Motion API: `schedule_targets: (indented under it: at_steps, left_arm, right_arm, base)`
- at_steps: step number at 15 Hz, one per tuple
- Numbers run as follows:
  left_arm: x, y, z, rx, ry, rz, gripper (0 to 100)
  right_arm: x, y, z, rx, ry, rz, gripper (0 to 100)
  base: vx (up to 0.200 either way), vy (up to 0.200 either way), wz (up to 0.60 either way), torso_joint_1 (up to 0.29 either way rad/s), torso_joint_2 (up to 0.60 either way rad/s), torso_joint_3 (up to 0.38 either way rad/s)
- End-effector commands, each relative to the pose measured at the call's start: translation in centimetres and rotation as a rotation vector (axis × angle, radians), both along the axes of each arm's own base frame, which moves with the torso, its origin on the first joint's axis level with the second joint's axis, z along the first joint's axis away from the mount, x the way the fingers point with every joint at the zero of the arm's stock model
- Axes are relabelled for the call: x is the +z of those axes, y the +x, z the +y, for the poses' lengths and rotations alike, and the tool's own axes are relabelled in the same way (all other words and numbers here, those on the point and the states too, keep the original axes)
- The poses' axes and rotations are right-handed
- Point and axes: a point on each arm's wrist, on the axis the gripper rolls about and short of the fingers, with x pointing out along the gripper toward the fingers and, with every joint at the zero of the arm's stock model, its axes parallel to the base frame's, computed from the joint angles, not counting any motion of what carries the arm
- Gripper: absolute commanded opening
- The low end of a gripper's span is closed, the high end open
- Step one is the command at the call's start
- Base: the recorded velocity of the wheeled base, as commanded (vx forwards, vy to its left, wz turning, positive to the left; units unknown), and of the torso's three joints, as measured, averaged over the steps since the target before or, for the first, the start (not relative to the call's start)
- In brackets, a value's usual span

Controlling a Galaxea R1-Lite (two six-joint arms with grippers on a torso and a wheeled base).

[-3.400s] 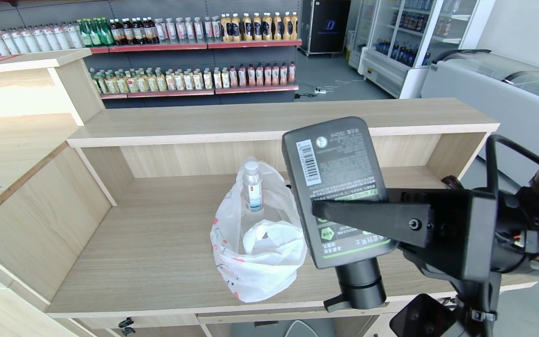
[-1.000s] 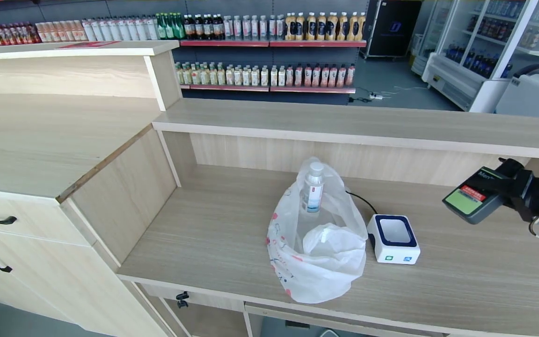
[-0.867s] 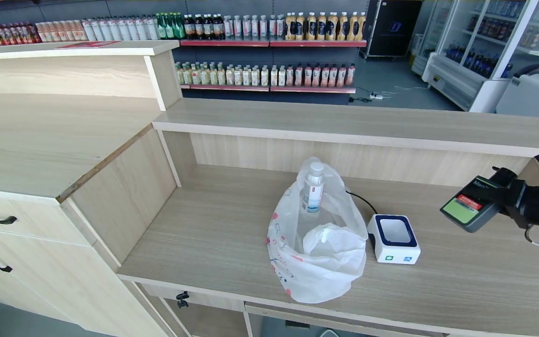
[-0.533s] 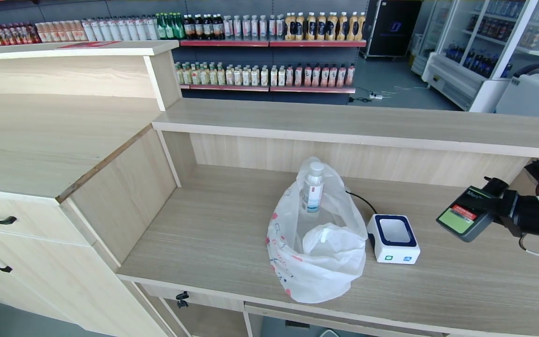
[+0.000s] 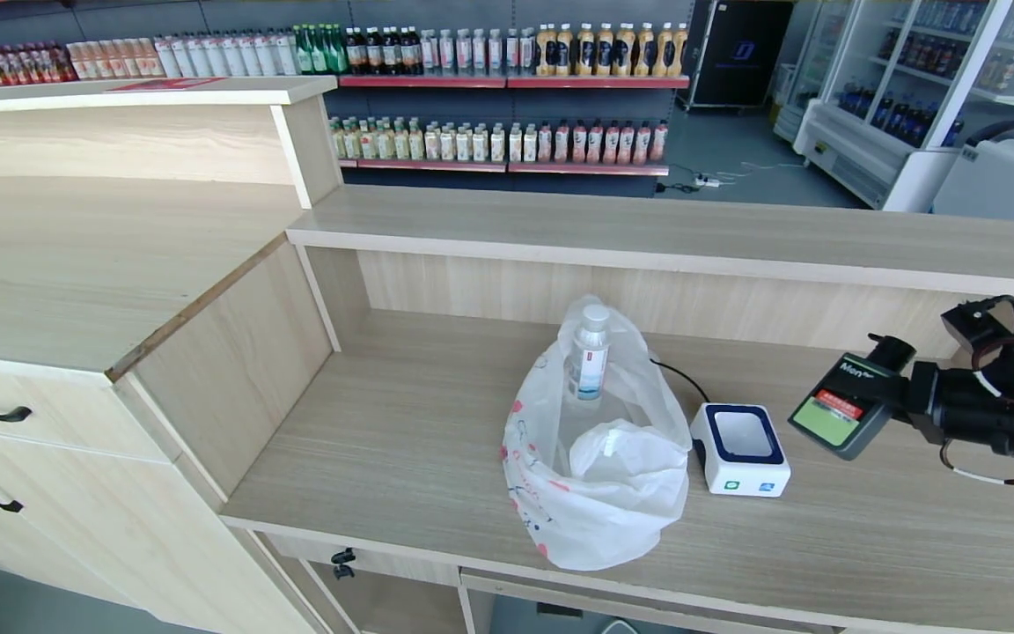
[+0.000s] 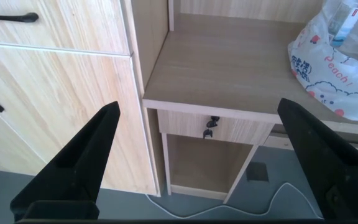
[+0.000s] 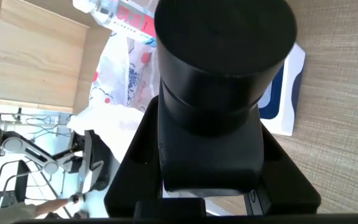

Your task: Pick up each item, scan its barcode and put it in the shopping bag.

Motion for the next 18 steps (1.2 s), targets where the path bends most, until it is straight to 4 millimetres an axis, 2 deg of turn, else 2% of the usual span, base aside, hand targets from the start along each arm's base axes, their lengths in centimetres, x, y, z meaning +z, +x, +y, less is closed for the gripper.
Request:
schedule_targets:
  at_steps: [1, 12, 18]
  left_arm:
    - [0.0, 0.0, 0.0, 0.0, -0.001, 0.001, 100]
    - [0.0, 0.0, 0.0, 0.0, -0.001, 0.001, 100]
    - [0.0, 0.0, 0.0, 0.0, -0.001, 0.001, 100]
  right_arm:
    - [-0.1, 0.3, 0.2, 0.012, -0.005, -0.003, 0]
    - [-3.0, 2.2, -0.4, 0.077, -0.103, -0.024, 0]
    - [-3.4, 2.4, -0.3, 0.098, -0.095, -0.023, 0]
  base:
    - [0.0, 0.0, 0.0, 0.0, 0.0, 0.0]
    - [0.0, 0.0, 0.0, 0.0, 0.0, 0.0]
    - [0.0, 0.0, 0.0, 0.0, 0.0, 0.0]
